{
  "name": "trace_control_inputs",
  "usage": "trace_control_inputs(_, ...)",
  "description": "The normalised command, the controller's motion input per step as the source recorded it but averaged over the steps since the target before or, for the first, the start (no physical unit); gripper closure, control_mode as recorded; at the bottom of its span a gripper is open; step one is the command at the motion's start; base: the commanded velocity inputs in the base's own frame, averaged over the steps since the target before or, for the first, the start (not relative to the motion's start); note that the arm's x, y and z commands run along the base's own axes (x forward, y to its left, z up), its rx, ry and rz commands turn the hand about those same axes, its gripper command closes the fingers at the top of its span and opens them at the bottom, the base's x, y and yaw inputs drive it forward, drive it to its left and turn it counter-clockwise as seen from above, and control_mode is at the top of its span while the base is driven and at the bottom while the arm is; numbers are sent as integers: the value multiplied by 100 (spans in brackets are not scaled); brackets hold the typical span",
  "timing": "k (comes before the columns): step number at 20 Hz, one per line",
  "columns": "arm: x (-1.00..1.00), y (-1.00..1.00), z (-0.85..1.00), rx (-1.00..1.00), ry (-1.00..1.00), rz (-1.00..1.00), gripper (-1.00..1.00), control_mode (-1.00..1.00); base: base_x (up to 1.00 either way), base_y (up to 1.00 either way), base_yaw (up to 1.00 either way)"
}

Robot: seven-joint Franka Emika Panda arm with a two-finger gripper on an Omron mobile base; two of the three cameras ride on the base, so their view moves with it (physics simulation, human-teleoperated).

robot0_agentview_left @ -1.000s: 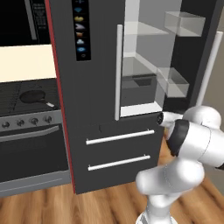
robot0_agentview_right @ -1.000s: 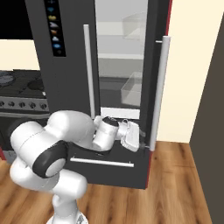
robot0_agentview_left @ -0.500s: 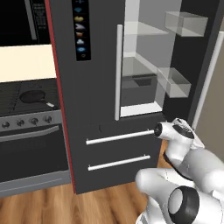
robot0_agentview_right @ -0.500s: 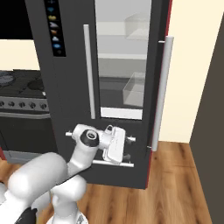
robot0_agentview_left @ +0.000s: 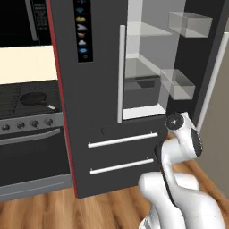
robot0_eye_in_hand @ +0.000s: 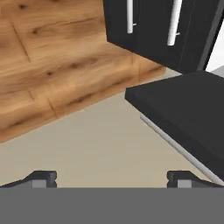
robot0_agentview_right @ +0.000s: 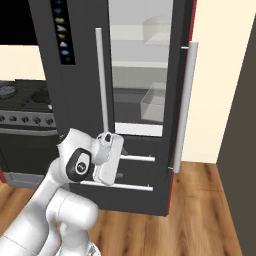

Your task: Place one of the steaks on the plate and the other in the bowl. Then place the bowl in the fridge.

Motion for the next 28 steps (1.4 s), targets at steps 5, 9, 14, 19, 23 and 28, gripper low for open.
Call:
trace_control_inputs(5, 8, 33, 0, 92, -35, -19, -100, -100, 0, 0, 0)
trace_control_inputs(9, 44, 9, -8, 91, -45, -34, -100, -100, 0, 0, 0)
trace_control_inputs(14, 41, 21, -16, 59, -31, -54, -100, -100, 0, 0, 0)
trace_control_inputs(19, 3, 49, 30, 10, -4, -66, -100, -100, 0, 0, 0)
trace_control_inputs(23, 23, 66, 13, 7, -3, -61, -100, -100, 0, 0, 0)
trace_control_inputs(28, 56, 41, 0, 35, -4, -20, -100, -100, 0, 0, 0)
